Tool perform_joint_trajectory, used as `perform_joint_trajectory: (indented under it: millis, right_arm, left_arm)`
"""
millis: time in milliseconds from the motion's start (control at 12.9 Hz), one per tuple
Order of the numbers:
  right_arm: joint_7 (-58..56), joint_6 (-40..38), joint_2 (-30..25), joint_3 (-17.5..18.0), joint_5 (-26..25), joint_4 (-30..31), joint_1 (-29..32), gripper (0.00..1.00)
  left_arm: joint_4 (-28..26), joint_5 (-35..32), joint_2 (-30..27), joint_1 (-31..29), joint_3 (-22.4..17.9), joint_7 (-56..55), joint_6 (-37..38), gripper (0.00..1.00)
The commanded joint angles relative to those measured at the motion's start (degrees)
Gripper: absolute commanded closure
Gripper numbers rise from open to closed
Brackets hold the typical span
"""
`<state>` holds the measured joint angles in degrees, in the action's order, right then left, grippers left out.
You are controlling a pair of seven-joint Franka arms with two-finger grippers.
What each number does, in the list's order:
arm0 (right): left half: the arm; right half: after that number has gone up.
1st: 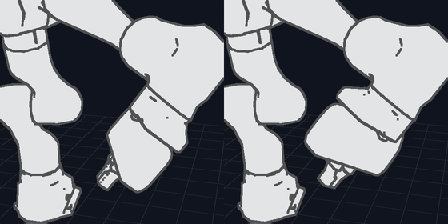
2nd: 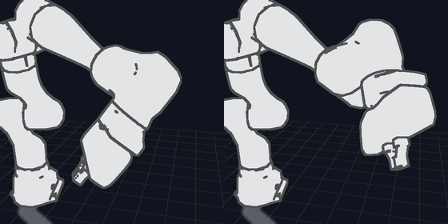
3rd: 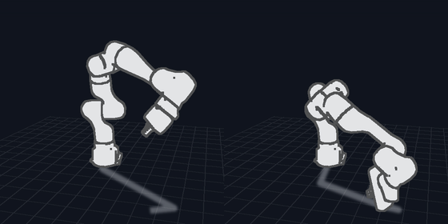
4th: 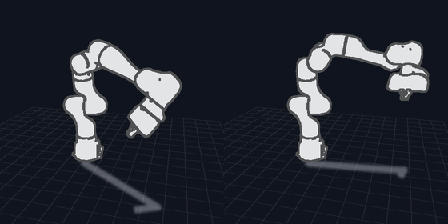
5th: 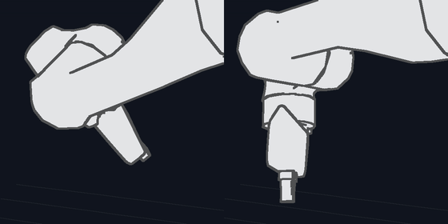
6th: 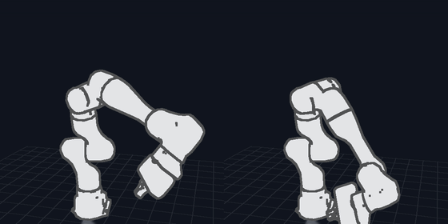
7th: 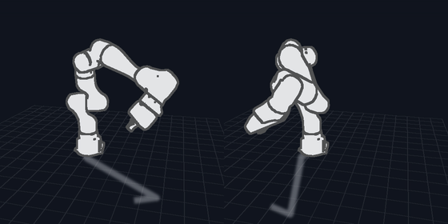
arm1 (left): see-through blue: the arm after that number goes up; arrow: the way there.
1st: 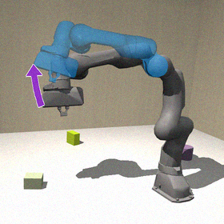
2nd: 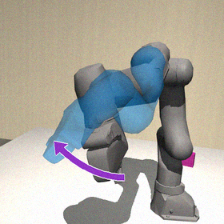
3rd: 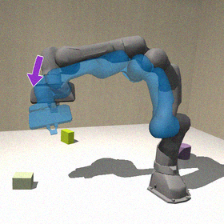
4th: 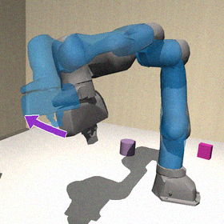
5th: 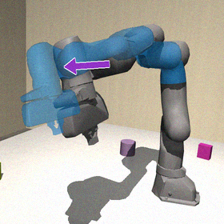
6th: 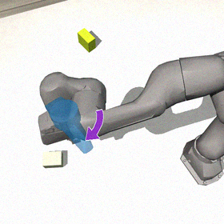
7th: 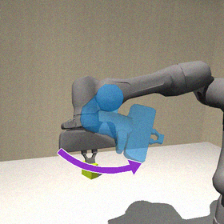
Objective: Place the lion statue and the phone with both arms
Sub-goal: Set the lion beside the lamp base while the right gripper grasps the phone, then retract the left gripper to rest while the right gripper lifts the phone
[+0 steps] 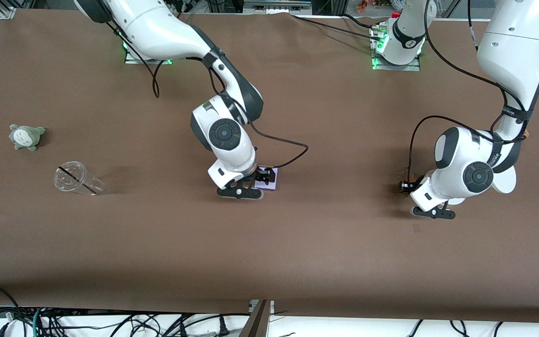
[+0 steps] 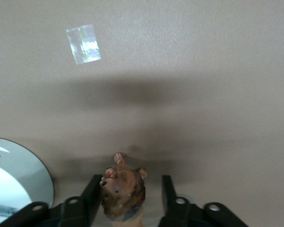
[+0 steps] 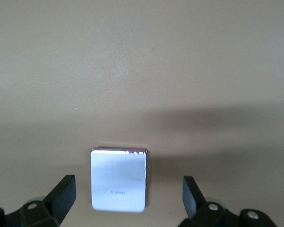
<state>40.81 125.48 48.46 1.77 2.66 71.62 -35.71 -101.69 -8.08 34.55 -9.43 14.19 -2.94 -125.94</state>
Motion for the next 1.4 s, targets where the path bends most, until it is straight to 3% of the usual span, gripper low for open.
perform_joint_trajectory:
  millis: [0, 311, 466, 699, 1010, 1243, 1320]
  right_arm:
    - [0.8, 1.6, 3.0, -0.5, 0.5, -2.5, -1.3, 0.0]
    - [0.4, 4.2, 5.7, -0.5, 0.2, -2.6, -2.7, 0.0]
    - [0.4, 5.8, 7.0, -0.5, 0.1, -2.6, -3.4, 0.0]
    - [0.3, 6.1, 8.2, -0.6, 0.0, -3.1, -4.2, 0.0]
    - [0.4, 6.9, 9.3, -0.7, -0.2, -3.1, -4.6, 0.0]
    - [0.3, 7.3, 9.7, -0.7, -0.2, -3.1, -4.8, 0.0]
    - [0.3, 7.3, 9.9, -0.7, -0.2, -3.1, -4.8, 0.05]
  left_arm:
    - [0.3, -0.9, -5.8, -0.6, 0.9, 0.5, 5.7, 0.0]
    - [1.5, -0.9, -15.3, -0.2, 2.0, 0.5, 13.2, 0.0]
    - [4.7, -0.6, -19.6, -0.1, 2.2, 0.7, 21.2, 0.0]
    - [16.0, -0.7, -20.2, 0.4, 5.0, 0.6, 31.7, 0.0]
    - [27.3, -0.1, -20.5, -0.8, 4.2, 0.8, 41.1, 0.0]
    - [28.1, 1.1, -20.6, -3.2, 4.8, 0.7, 44.0, 0.0]
    - [28.2, 1.0, -20.6, -2.9, 4.4, 0.7, 44.5, 0.0]
